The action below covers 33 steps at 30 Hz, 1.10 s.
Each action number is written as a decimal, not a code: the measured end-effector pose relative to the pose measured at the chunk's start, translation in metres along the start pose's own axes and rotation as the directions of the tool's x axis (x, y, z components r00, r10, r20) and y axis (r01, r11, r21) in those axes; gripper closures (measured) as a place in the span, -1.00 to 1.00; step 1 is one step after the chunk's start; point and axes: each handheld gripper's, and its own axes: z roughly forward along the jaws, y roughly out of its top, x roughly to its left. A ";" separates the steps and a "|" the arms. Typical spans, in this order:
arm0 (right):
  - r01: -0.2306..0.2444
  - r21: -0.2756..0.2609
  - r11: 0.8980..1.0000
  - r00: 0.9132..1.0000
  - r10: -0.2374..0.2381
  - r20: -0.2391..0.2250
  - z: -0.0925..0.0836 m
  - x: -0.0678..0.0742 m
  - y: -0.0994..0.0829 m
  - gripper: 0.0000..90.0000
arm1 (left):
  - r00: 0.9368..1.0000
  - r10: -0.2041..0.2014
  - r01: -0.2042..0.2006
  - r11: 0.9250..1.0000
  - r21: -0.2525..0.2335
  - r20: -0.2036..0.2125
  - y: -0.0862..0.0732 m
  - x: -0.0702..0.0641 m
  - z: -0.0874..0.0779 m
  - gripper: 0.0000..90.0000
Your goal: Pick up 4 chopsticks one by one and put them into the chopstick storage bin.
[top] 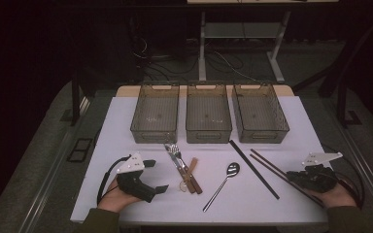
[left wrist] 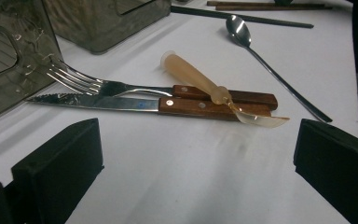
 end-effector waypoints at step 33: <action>-0.019 -0.107 0.994 0.999 0.014 -0.052 -0.018 0.001 0.010 0.89 | 1.000 0.006 -0.006 1.000 0.010 0.012 0.001 -0.004 0.002 -0.99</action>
